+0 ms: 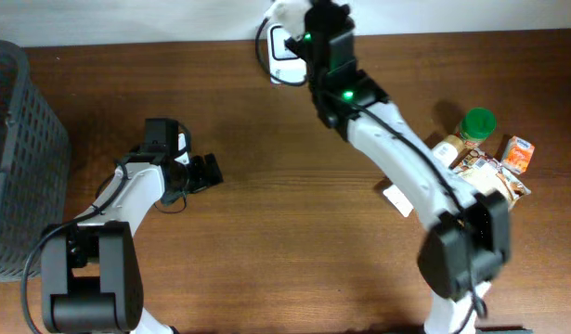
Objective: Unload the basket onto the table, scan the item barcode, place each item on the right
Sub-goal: 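Hold the mint-green packet under the barcode scanner with right gripper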
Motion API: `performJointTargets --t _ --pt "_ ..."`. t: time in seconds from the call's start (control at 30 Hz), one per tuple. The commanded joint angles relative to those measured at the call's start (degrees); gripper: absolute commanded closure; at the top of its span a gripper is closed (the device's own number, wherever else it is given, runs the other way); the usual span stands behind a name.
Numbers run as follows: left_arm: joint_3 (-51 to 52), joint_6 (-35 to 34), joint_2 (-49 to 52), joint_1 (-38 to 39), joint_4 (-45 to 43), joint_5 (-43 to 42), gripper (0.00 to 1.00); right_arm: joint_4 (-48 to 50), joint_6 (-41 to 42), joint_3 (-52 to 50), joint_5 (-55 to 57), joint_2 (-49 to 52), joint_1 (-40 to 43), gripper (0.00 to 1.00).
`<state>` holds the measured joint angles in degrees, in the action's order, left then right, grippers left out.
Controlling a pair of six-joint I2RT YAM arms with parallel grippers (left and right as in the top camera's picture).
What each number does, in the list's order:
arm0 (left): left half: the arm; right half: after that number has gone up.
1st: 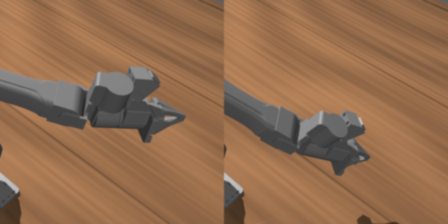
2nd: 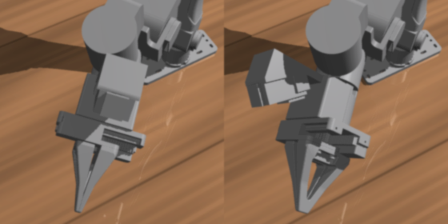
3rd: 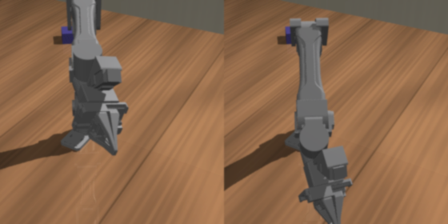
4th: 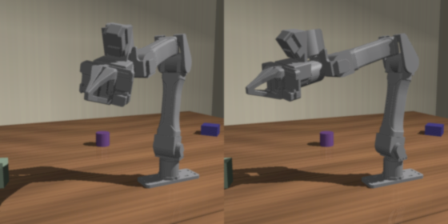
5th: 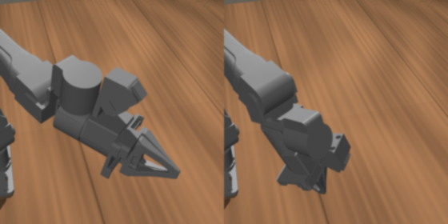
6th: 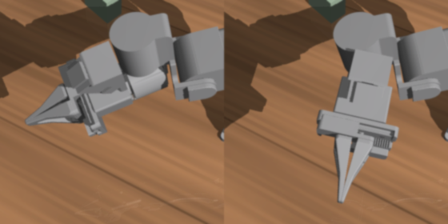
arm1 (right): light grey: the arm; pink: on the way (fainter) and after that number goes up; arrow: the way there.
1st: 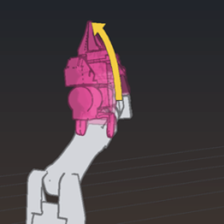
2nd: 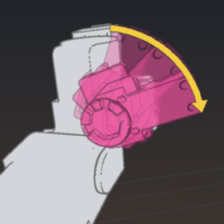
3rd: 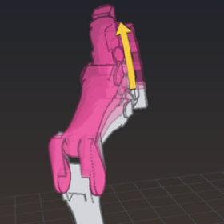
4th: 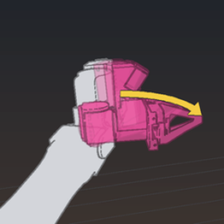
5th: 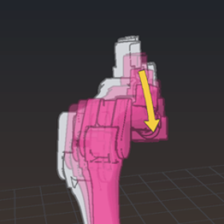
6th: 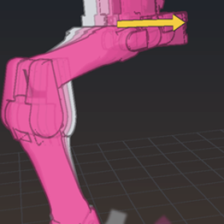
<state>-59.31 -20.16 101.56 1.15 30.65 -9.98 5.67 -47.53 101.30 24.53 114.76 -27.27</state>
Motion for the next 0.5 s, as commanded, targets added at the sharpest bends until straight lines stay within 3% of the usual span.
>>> performJointTargets --t 0.0,0.17,0.47 --pt "0.5 0.5 -0.7 -0.2 0.0 0.4 0.01 6.2 -19.8 0.8 1.5 5.6 -0.2 0.96" --pt "0.5 0.5 -0.7 -0.2 0.0 0.4 0.01 17.0 -24.5 0.8 -0.8 12.3 -0.2 0.96" --pt "0.5 0.5 -0.7 -0.2 0.0 0.4 0.01 26.1 -24.7 0.8 -5.1 18.8 0.0 0.96"
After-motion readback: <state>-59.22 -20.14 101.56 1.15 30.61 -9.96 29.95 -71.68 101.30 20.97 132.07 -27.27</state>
